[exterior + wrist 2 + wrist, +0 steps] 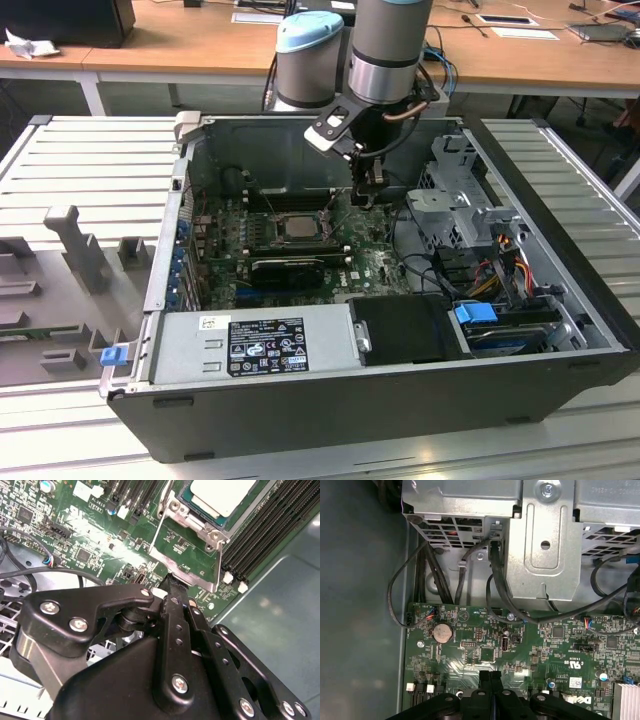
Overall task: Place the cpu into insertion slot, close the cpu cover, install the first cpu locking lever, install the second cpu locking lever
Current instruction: 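Close the cpu cover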
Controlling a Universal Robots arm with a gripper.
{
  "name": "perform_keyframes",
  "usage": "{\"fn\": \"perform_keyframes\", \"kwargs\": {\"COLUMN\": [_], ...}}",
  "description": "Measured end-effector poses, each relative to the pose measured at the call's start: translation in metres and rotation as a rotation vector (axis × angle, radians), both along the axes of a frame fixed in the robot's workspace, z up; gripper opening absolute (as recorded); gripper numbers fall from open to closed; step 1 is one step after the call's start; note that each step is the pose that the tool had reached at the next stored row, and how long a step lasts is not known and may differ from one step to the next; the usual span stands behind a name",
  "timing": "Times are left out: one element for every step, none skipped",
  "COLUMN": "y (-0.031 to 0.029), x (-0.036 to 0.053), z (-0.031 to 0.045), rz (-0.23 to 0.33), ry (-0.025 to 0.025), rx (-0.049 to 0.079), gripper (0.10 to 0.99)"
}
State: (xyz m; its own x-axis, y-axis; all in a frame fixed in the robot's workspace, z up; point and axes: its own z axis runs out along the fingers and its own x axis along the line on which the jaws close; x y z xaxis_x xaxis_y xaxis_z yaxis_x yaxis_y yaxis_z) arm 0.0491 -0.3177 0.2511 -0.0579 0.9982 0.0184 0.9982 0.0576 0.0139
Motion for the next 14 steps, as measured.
{"fn": "perform_keyframes", "kwargs": {"y": [0.0, 0.0, 0.0, 0.0, 0.0, 0.0, 0.0, 0.0, 0.0, 0.0, 0.0, 0.0, 0.0, 0.0], "x": [-0.0002, -0.0008, -0.0013, -0.0022, -0.0035, -0.0042, -0.0053, -0.0068, -0.0082, -0.0094, -0.0111, -0.0126, -0.0159, -0.0187], "z": [0.0, 0.0, 0.0, 0.0, 0.0, 0.0, 0.0, 0.0, 0.0, 0.0, 0.0, 0.0, -0.0001, -0.0002], "rz": [0.0, 0.0, 0.0, 0.0, 0.0, 0.0, 0.0, 0.0, 0.0, 0.0, 0.0, 0.0, 0.0, 0.0], "ry": [0.0, 0.0, -0.0001, 0.0, -0.0001, 0.0, 0.0, -0.0001, 0.0, 0.0, 0.0, 0.0, 0.0, -0.0001], "rx": [0.0, 0.0, 0.0, 0.0, 0.0, 0.0, 0.0, 0.0, 0.0, 0.0, 0.0, 0.0, 0.0, 0.0], "gripper": [0.106, 0.106, 0.106, 0.106, 0.106, 0.106, 0.106, 0.106, 0.106, 0.106, 0.106, 0.106, 0.106, 0.106]}}
